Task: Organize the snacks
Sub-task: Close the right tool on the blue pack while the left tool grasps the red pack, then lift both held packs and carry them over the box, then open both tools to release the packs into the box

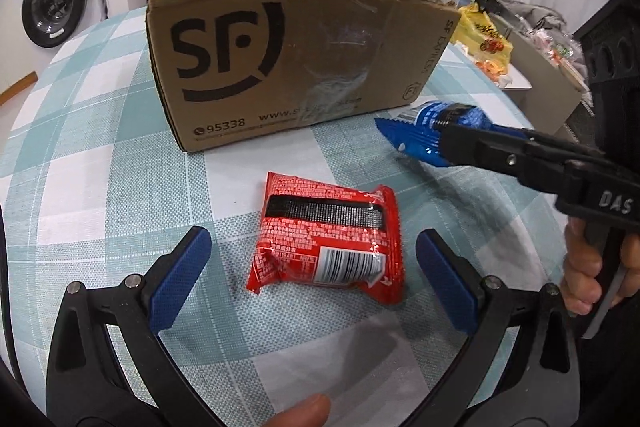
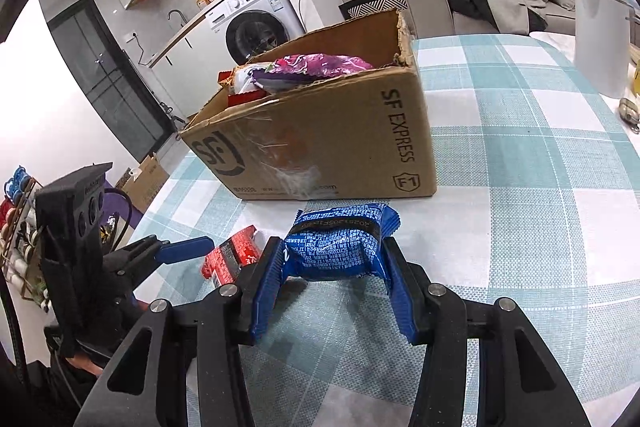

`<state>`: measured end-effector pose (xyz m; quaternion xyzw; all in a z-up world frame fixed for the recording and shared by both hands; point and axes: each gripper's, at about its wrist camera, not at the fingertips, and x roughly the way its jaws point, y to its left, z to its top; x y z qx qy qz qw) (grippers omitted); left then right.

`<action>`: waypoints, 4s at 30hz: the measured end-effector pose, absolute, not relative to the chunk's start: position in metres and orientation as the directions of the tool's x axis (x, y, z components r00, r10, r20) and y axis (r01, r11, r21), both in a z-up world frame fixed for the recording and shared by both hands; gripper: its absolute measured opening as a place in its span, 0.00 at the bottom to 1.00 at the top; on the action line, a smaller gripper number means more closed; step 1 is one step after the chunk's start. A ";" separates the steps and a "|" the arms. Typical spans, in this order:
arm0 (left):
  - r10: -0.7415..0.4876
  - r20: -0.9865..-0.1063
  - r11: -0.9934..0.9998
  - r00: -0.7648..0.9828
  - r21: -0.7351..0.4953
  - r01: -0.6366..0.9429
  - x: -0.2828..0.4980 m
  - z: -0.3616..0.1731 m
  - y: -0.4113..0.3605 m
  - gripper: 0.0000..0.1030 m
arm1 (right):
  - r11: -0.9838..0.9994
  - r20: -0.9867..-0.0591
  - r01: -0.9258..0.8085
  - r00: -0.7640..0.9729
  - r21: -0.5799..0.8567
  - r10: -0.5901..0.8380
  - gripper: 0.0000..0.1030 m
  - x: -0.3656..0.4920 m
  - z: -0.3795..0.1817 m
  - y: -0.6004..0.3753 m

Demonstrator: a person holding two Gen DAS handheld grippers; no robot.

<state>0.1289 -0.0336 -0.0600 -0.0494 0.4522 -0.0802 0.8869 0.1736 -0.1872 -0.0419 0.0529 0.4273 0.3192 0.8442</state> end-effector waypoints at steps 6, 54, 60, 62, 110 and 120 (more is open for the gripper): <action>-0.185 -0.786 0.983 0.589 -0.154 0.103 0.132 -0.060 -0.039 0.80 | 0.792 -0.688 -0.491 0.432 0.363 0.584 0.48 0.175 -0.043 -0.189; -0.189 -0.576 0.973 0.795 -0.216 0.075 0.100 0.064 0.005 0.45 | 0.762 -0.534 -0.550 0.553 0.342 0.639 0.48 0.151 0.028 -0.201; -0.173 -0.551 0.974 0.816 -0.218 0.059 0.109 0.081 0.014 0.45 | 0.767 -0.512 -0.547 0.578 0.335 0.636 0.48 0.154 0.041 -0.203; -0.169 -0.550 0.975 0.818 -0.215 0.057 0.114 0.085 0.013 0.45 | 0.769 -0.505 -0.546 0.585 0.334 0.635 0.48 0.155 0.046 -0.204; -0.112 -0.605 0.987 0.789 -0.161 0.017 0.236 0.054 0.020 0.45 | 0.804 -0.549 -0.500 0.594 0.321 0.588 0.48 0.248 0.037 -0.161; -0.120 -0.607 0.988 0.786 -0.150 0.036 0.245 0.048 0.013 0.45 | 0.805 -0.547 -0.467 0.591 0.366 0.592 0.48 0.262 0.036 -0.164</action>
